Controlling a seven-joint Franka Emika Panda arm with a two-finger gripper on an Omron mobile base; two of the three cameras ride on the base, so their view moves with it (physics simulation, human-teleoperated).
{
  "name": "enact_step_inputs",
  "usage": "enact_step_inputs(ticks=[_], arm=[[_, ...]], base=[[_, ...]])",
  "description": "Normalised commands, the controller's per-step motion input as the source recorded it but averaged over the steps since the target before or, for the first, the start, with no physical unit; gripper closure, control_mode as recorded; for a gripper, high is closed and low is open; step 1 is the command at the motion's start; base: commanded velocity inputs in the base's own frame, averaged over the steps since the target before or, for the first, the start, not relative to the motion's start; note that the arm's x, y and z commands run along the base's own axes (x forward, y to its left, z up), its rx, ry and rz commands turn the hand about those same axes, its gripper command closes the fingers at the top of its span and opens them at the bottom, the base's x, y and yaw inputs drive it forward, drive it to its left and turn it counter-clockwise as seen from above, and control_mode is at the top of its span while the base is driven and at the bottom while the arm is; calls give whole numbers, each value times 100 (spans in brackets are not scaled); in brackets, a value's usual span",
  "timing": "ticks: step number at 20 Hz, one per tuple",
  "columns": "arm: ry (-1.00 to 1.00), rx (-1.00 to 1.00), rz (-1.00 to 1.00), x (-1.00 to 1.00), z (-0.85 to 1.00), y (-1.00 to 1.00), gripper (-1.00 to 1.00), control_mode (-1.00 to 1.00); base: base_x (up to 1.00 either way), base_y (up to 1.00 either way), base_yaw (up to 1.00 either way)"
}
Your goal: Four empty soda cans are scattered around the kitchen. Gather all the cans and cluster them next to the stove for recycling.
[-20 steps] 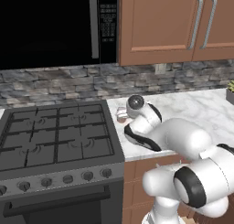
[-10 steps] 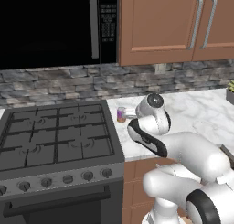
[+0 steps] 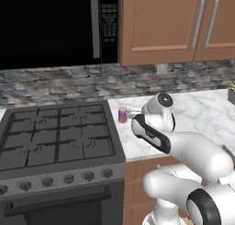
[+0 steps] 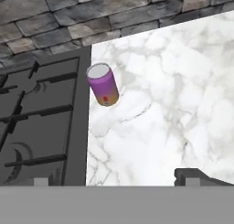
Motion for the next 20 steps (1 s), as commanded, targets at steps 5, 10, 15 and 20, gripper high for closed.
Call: enact_step_inputs(ticks=[5,10,15,20], arm=[[0,0,0,0,0,0,-100,100],[0,0,0,0,0,0,-100,100],[0,0,0,0,0,0,-100,100],[0,0,0,0,0,0,-100,100]], base=[[-67,9,8],[-85,25,12],[-35,30,29],[-9,36,54]])
